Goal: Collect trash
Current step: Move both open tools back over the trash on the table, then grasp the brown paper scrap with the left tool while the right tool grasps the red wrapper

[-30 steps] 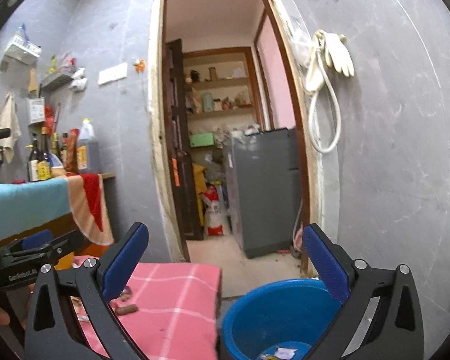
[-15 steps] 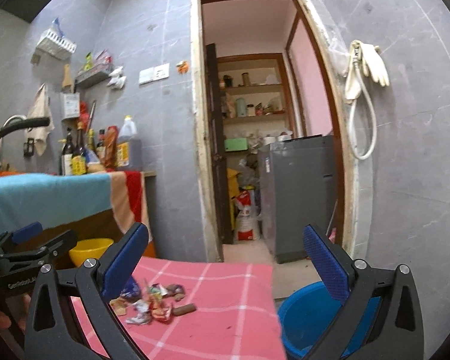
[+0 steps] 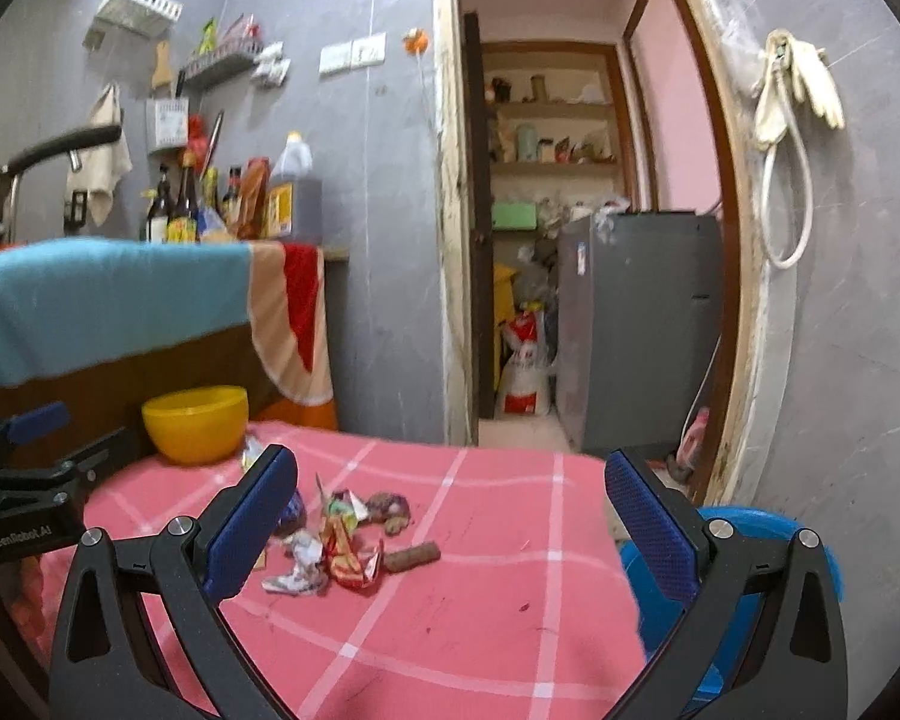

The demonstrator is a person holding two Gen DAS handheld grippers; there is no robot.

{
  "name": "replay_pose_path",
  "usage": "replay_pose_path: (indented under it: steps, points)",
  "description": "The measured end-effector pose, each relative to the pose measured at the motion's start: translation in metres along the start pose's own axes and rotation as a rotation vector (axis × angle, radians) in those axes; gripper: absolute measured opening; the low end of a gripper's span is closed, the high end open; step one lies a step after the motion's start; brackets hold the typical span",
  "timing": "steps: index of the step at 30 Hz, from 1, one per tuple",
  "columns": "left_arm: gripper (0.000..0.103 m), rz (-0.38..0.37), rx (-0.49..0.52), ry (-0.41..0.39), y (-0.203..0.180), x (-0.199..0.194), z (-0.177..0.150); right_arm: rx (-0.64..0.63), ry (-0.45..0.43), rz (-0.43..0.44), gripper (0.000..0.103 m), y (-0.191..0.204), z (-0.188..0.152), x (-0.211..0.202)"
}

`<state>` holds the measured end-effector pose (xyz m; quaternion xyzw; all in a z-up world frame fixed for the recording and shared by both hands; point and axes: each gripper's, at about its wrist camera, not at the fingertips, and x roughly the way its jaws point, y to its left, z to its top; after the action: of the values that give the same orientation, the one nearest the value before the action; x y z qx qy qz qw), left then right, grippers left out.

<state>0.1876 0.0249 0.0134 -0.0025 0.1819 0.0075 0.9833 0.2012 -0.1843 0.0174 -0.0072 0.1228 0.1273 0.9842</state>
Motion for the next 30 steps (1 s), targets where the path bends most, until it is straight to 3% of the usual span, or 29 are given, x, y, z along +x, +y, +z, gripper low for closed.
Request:
replay_pose_path:
  steps: [5,8,19,24,30]
  points:
    - [0.101,-0.016,-0.017,0.083,0.004,0.022,-0.004,-0.004,0.121,0.027,0.103,0.003,-0.012,0.028]
    - [0.099,-0.027,-0.017,0.121,0.003,0.032,-0.005,0.017,0.182,0.055,0.095,0.002,-0.018,0.04]
    - [0.058,-0.116,-0.071,0.352,0.009,0.079,-0.015,0.042,0.389,0.15,0.061,0.007,-0.032,0.078]
    - [0.047,-0.167,-0.127,0.432,0.015,0.095,-0.018,0.078,0.48,0.216,0.045,0.008,-0.038,0.095]
    - [0.042,-0.201,-0.19,0.457,0.021,0.099,-0.015,0.077,0.539,0.25,0.041,0.014,-0.043,0.106]
